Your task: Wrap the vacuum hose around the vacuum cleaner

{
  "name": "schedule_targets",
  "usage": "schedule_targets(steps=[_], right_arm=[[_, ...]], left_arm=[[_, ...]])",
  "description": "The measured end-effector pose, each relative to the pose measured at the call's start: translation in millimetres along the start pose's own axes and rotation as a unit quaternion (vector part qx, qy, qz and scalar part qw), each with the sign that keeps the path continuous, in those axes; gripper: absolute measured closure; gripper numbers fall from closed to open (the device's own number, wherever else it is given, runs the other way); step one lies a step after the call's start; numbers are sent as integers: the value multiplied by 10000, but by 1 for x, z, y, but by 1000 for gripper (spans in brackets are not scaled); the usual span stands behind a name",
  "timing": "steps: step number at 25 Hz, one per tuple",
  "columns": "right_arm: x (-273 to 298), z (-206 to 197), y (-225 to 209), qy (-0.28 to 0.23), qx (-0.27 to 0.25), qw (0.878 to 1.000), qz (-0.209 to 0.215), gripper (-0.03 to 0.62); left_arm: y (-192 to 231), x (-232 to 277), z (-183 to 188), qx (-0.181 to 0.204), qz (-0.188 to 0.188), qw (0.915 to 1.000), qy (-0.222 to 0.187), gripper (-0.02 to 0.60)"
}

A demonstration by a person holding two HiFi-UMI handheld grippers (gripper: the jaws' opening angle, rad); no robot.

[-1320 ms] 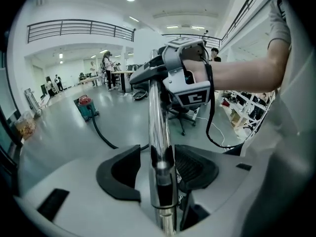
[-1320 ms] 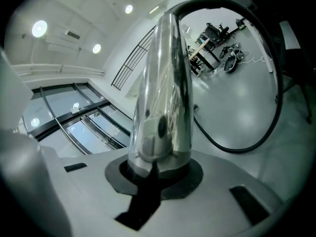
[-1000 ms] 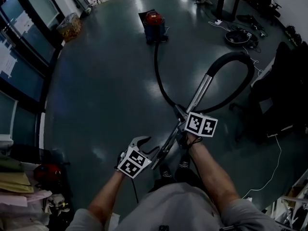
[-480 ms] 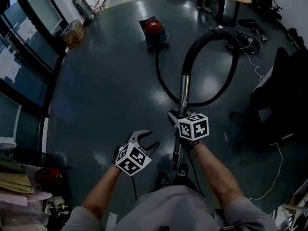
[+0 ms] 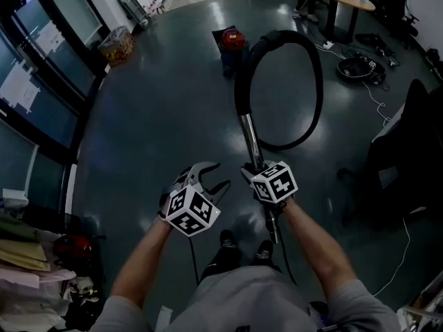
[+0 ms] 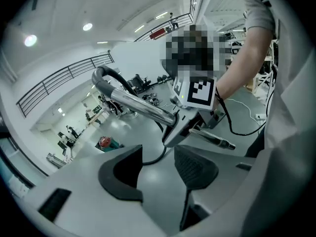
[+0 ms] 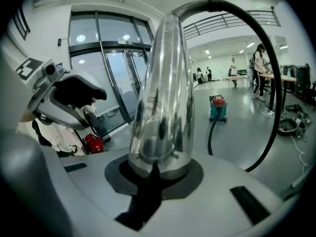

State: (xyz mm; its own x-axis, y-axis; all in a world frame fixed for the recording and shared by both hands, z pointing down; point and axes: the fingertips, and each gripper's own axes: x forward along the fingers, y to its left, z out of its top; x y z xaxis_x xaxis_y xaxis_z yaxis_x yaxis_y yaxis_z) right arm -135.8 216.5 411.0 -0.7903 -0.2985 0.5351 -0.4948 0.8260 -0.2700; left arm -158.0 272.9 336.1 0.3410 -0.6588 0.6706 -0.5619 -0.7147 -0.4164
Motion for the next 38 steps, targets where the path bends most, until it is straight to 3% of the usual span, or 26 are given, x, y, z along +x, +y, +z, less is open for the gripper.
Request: schedule_targets(steps=[6, 10, 14, 18, 22, 25, 29, 33, 35, 38], right_arm=[[35, 3, -7, 518, -565, 9969, -151, 539], [62, 7, -14, 835, -619, 9942, -271, 539], [90, 13, -20, 1132, -557, 9913, -369, 539], [111, 15, -18, 1443, -622, 9866, -433, 539], [120, 12, -15, 1865, -753, 9784, -486, 539], [121, 9, -17, 2216, -830, 9702, -517, 539], [108, -1, -30, 2576, -1095, 9579, -635, 542], [92, -12, -44, 2725, -1116, 9539, -578, 542], [85, -14, -52, 2757, -1087, 9538, -504, 540], [73, -22, -63, 2951, -1016, 9493, -373, 542]], left_arm=[[44, 11, -11, 302, 107, 9994, -165, 375], [76, 21, -21, 575, 82, 9976, -371, 374], [111, 27, -27, 727, -196, 9954, -593, 374], [139, 34, -29, 1309, -455, 9880, -685, 374], [133, 41, -23, 2007, -1311, 9668, -887, 374], [131, 53, -27, 2600, -1678, 9482, -717, 374], [110, 76, -28, 3347, -2212, 9152, -386, 374], [79, 115, -24, 3929, -2522, 8842, -163, 374], [66, 136, -25, 4053, -2675, 8742, 48, 374], [56, 156, -20, 4063, -2854, 8677, 244, 373]])
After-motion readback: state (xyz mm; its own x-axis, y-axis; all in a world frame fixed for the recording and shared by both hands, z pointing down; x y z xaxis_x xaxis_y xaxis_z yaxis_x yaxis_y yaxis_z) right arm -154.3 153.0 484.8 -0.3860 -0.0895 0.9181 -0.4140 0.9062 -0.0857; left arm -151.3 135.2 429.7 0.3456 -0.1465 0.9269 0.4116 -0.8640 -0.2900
